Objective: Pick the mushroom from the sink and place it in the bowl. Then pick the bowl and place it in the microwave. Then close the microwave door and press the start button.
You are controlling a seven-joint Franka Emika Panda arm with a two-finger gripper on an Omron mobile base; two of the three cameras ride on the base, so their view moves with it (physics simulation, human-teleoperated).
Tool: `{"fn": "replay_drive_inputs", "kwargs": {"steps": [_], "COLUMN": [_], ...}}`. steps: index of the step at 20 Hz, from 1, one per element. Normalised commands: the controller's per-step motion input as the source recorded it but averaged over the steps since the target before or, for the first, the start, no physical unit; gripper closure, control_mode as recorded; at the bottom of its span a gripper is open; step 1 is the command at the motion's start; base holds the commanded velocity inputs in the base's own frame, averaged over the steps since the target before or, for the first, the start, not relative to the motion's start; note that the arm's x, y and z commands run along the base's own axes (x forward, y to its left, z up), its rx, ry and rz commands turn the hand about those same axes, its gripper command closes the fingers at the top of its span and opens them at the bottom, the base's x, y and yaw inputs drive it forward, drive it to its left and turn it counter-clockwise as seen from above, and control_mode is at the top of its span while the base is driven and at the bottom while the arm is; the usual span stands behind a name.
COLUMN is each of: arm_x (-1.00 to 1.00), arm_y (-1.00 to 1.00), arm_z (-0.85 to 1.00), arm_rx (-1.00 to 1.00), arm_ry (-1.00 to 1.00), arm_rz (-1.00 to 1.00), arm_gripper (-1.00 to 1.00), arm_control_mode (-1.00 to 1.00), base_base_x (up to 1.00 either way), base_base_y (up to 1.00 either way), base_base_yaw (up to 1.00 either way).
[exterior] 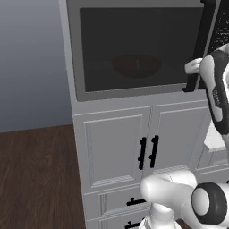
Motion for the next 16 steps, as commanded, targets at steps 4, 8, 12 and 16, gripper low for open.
{"fn": "replay_drive_inputs", "kwargs": {"steps": [4, 8, 12, 16], "arm_x": [-1.00, -0.62, -0.01, 0.23], "arm_y": [-0.29, -0.73, -0.94, -0.79], "arm_z": [-0.44, -0.16, 0.00, 0.01], "arm_rx": [0.33, 0.49, 0.67, 0.71], "arm_ry": [-0.32, -0.24, -0.02, 0.00], "arm_rz": [0.00, -0.09, -0.13, -0.12], "arm_gripper": [-1.00, -1.00, -1.00, 1.00], "arm_control_mode": [-1.00, -1.00, -1.00, -1.00], "base_base_x": [0.00, 0.00, 0.00, 0.00], "base_base_y": [0.00, 0.00, 0.00, 0.00], "base_base_yaw": [0.00, 0.00, 0.00, 0.00]}}
